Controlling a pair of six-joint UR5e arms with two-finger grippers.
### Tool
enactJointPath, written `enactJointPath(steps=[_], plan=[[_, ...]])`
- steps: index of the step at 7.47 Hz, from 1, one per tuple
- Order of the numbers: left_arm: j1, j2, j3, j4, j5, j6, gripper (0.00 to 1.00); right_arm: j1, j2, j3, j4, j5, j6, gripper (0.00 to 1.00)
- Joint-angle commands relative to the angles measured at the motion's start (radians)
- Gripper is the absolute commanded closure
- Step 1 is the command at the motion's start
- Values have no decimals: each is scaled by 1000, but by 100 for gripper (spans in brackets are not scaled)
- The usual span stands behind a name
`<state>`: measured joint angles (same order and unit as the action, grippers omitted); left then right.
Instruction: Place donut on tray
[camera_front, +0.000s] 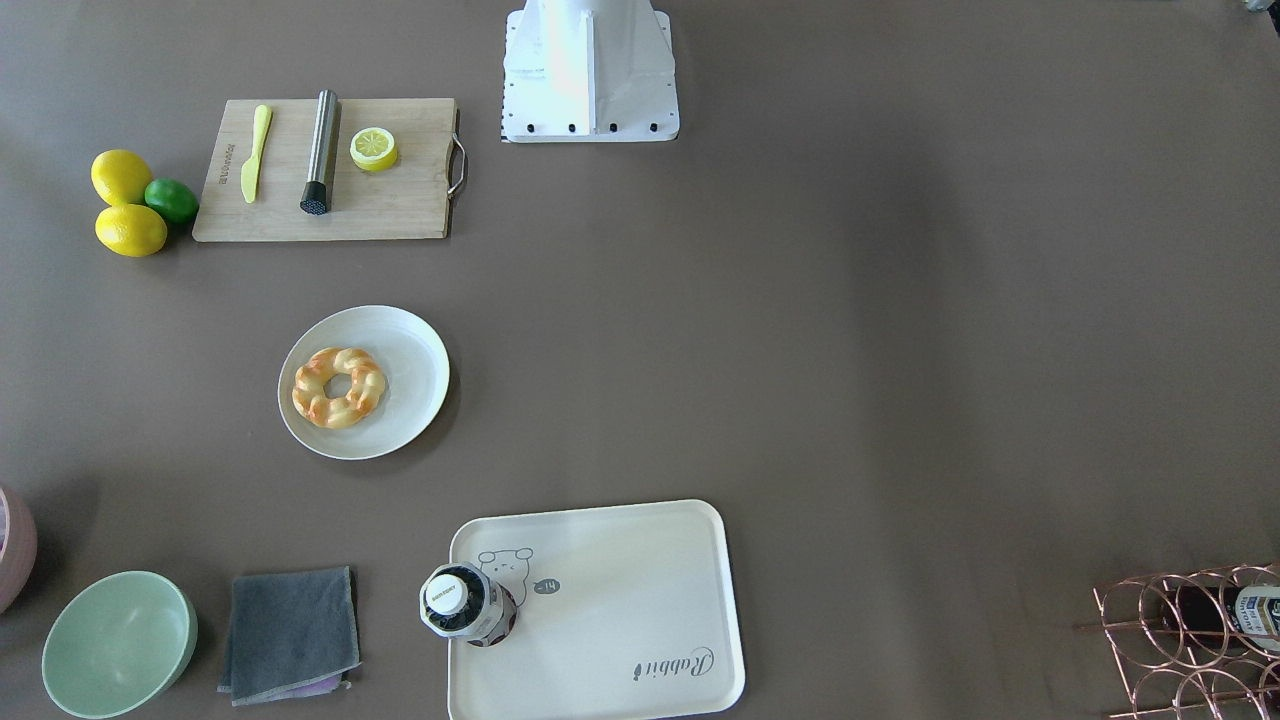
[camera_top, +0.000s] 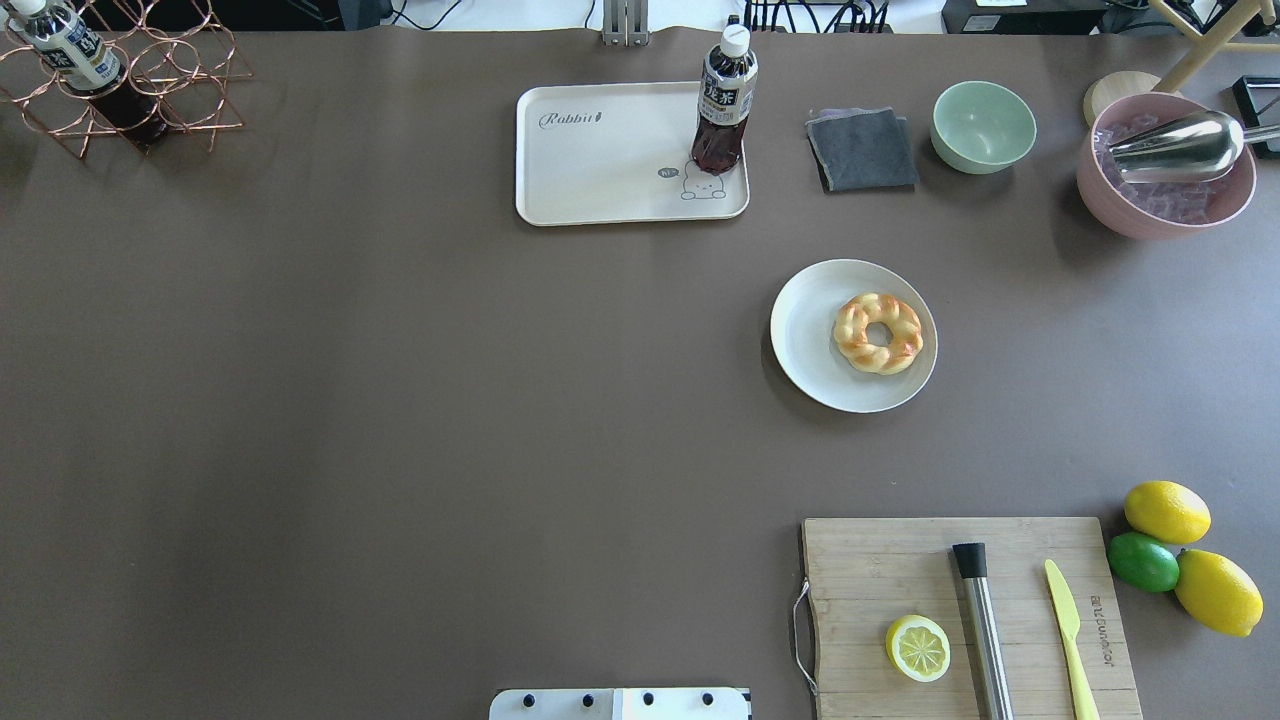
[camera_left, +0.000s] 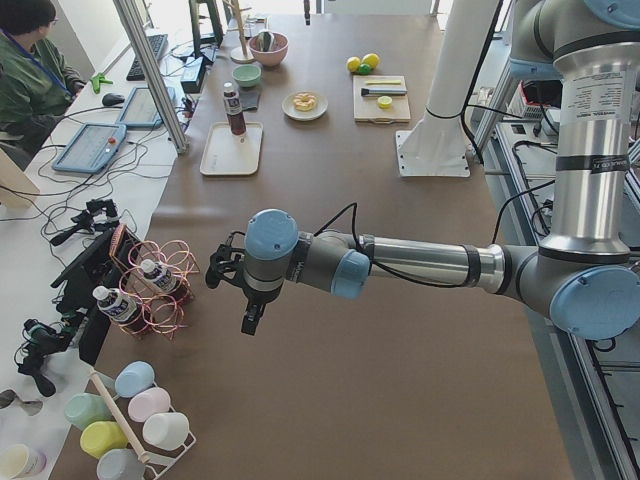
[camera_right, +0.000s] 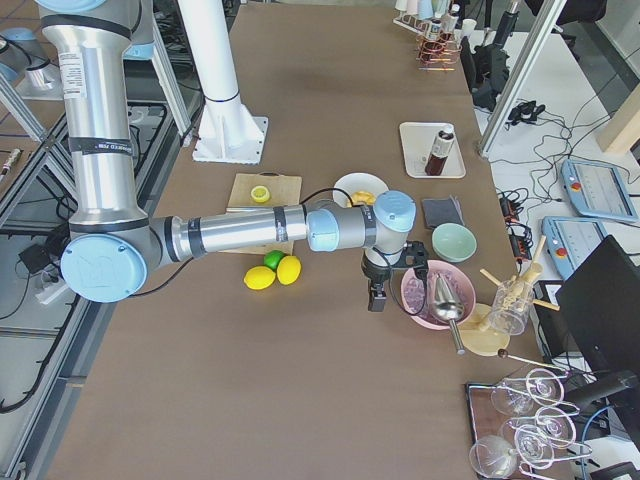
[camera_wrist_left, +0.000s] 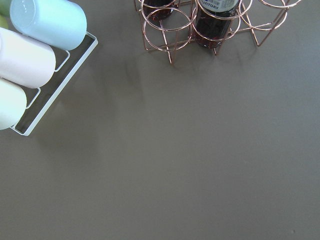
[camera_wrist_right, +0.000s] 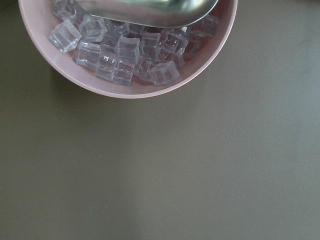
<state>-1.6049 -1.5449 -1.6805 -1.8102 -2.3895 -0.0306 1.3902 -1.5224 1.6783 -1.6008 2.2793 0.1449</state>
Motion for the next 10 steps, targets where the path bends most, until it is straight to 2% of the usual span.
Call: enactJointPath(steps=[1,2,4,5,7,8,9,10], plan=[[2,29,5,-21,-2,4,1,-2,-71,-6,156,-3,-51,0],[2,35,11,-21,0,5,1,-2,-88,-23,224,3,-42,0],[3,35,37,-20,-11,6,1,-2,-93,-51,234,8,-48,0],[3,26,32,-11,-10,-3,1,-2,-99,-75,269,40,-51,0],[-1,22,25,-41,-78,11,1,-3,-85,-78,323,60,-10,0],[-1,28,42,-101,-80,8,1,-20,-46,-69,323,51,51,0],[2,22,42,-107,-82,9,1,-78,-18,-69,325,51,115,0],[3,14,41,-101,-83,-6,0,-153,23,-54,361,39,260,0]])
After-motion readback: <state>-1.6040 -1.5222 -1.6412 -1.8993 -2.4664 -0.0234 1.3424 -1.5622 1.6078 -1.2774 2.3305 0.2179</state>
